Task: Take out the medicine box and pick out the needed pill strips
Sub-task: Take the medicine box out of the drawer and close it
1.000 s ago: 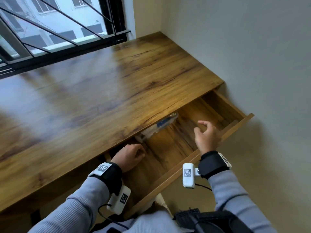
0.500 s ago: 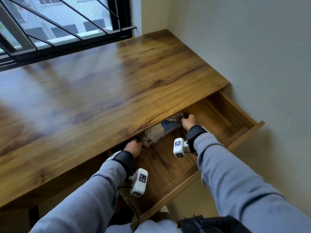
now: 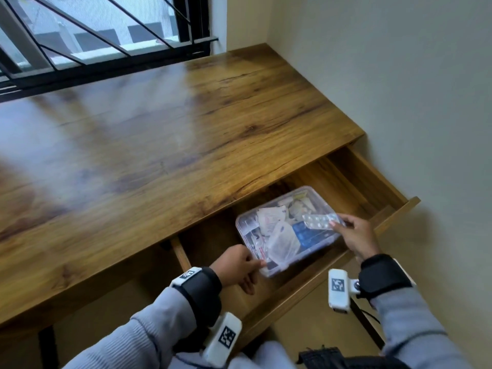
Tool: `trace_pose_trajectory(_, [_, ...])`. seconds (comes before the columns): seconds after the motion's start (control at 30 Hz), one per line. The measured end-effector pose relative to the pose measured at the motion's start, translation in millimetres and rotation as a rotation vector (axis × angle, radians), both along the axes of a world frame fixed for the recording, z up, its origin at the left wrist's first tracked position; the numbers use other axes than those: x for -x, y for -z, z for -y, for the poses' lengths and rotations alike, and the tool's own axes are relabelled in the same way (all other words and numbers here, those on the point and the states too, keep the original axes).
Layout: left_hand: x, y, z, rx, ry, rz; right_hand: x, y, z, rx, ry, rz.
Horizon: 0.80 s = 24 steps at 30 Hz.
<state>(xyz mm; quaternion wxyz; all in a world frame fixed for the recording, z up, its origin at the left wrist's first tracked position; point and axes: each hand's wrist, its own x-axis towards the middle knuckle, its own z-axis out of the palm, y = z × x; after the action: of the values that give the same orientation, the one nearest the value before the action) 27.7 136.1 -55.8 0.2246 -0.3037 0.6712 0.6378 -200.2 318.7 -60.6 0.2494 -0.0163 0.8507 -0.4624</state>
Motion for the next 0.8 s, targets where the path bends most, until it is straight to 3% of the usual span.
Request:
trace_pose_trajectory(0.2, [-17.1,-32.8,6.4,0.029,-0.045,-0.134,-16.7,-50.5,-9.2,0.101,0.026,-0.068])
trace_pose_trajectory(0.33, [-35.7,-58.2,34.8,0.053,-0.134,-0.276,-24.5,-76.0,21.2,0.199,-0.028,-0.097])
trace_pose_trajectory(0.6, [-78.4,-91.2,133.7,0.404,-0.509,-0.452,-42.2,-83.1,166.9,0.455,-0.148,-0.033])
trace_pose_trajectory(0.8, [-86.9,-83.1,217.2,0.436,-0.683,-0.394,-42.8,-66.3,300.5,0.449,-0.189,-0.012])
